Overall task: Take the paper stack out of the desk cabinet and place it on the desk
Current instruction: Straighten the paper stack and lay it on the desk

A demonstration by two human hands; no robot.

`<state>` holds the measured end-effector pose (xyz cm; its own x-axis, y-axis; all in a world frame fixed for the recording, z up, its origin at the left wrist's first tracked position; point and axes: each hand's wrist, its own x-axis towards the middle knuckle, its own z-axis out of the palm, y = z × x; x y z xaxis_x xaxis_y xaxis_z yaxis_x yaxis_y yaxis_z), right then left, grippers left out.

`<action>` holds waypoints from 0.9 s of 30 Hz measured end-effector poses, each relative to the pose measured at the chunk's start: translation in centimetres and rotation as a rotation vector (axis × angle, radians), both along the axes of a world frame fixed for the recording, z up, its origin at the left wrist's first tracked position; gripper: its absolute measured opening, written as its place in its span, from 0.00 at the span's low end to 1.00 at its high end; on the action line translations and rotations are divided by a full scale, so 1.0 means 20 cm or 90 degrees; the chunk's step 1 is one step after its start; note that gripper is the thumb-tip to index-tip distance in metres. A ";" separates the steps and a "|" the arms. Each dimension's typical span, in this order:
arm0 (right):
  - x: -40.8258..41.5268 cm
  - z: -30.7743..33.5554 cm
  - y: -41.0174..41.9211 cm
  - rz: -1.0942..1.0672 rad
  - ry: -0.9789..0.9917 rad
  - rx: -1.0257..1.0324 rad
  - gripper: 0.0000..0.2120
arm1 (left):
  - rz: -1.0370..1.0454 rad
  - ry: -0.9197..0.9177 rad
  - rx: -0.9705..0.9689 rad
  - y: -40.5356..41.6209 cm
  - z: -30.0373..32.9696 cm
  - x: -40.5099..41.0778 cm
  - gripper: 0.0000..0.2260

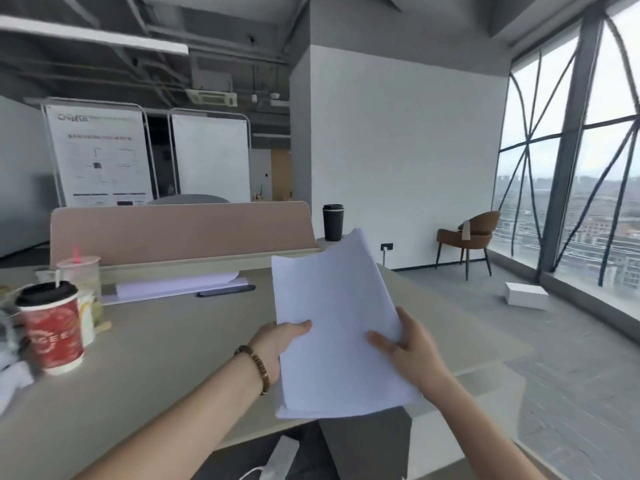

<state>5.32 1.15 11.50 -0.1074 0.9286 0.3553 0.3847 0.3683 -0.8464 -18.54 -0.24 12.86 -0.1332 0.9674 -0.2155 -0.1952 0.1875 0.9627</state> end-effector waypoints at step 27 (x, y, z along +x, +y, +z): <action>-1.19 -0.15 0.69 0.066 0.155 0.016 0.26 | 0.201 0.114 0.217 0.44 -0.32 -0.97 0.03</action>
<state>-18.39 14.86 8.47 -0.1102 0.9077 0.4050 0.1307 0.4171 -0.8994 -37.92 8.48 6.56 -0.4366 0.8854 0.1597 -0.0176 -0.1859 0.9824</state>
